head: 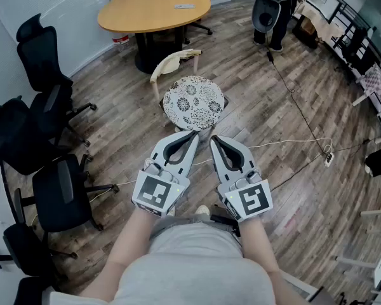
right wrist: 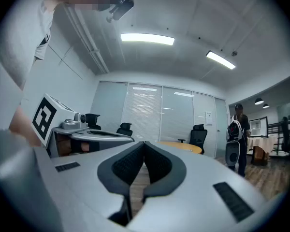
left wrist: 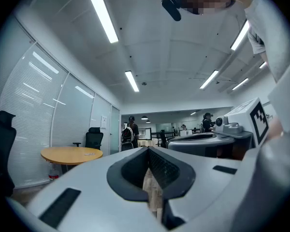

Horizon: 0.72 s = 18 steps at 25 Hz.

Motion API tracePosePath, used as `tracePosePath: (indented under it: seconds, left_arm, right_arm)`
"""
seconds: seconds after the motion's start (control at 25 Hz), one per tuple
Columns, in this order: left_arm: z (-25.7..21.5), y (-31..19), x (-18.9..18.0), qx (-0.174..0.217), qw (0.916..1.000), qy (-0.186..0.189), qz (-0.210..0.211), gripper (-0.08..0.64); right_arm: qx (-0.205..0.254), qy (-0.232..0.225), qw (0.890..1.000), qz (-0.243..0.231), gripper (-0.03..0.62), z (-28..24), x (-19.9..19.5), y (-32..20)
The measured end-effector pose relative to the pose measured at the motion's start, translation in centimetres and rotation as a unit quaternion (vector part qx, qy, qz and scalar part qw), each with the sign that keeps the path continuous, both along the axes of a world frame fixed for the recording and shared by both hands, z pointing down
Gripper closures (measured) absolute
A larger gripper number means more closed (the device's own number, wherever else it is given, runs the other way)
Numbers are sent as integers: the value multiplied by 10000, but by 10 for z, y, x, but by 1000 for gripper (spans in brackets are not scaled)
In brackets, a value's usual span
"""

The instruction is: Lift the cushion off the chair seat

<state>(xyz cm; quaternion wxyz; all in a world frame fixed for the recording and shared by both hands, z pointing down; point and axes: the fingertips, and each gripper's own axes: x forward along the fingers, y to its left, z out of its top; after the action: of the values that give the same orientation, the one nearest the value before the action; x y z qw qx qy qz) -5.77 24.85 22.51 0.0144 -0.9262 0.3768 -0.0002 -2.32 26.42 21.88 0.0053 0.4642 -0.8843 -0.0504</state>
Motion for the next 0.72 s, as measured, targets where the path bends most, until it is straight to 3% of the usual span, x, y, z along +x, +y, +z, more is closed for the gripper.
tracePosePath:
  seconds: [0.44, 0.72]
  left_arm:
    - [-2, 1, 33, 38, 9996, 90, -279, 558]
    - [-2, 0, 46, 105, 9981, 153, -593, 558]
  right_arm:
    - [205, 81, 9995, -214, 566, -3, 34, 1]
    - [247, -99, 9991, -331, 566, -7, 56, 2]
